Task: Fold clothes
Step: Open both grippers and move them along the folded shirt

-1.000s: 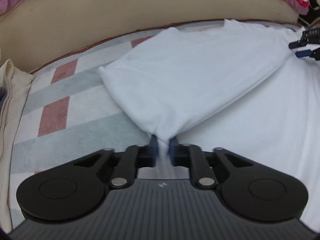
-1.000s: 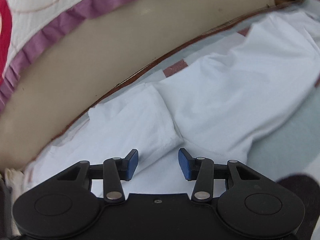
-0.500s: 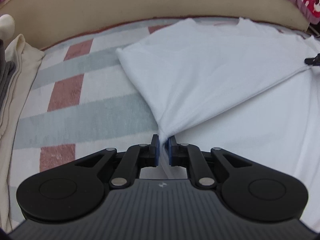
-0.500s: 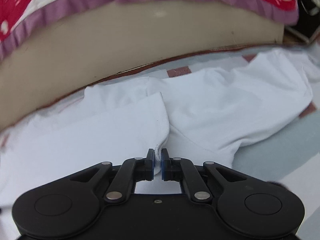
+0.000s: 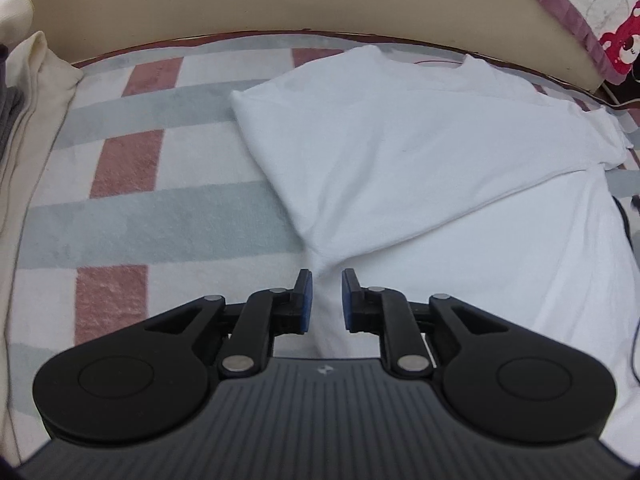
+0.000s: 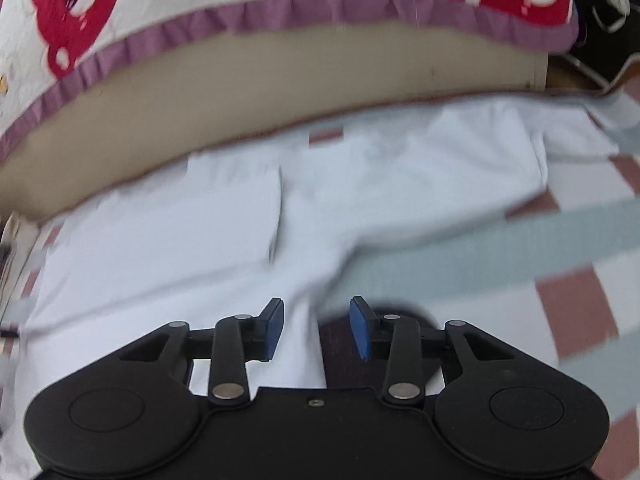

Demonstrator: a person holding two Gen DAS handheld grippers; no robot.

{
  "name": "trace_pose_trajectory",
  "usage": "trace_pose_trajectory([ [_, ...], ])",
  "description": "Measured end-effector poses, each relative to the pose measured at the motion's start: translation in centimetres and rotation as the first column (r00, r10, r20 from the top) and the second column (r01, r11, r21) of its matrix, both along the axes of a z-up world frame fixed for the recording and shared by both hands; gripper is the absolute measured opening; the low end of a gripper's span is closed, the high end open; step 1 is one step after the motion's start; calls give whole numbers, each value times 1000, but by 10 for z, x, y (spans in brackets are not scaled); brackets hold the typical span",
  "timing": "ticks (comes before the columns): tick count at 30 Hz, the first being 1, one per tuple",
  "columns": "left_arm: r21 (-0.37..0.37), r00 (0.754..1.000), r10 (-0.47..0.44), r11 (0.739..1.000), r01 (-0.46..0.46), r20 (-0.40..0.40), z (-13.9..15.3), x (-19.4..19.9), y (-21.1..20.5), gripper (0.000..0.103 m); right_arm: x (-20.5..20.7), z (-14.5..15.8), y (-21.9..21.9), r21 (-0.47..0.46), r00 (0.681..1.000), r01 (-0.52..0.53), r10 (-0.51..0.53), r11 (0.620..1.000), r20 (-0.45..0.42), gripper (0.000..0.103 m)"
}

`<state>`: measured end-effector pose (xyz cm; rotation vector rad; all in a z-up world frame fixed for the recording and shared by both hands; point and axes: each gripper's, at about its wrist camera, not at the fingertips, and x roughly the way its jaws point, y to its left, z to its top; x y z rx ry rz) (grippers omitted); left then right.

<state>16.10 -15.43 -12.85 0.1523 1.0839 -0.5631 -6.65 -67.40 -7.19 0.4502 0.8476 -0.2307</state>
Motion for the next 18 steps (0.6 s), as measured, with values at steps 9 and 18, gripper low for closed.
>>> trace_pose_trajectory([
  [9,133,1000,10,991,-8,-10,-20,-20,-19,22,5,-31,17,12,997,-61,61,998,-36,12],
  [18,170,1000,13,985,-13,-1,-25,-51,-10,35,-32,-12,43,-82,998,41,-45,996,-46,4],
])
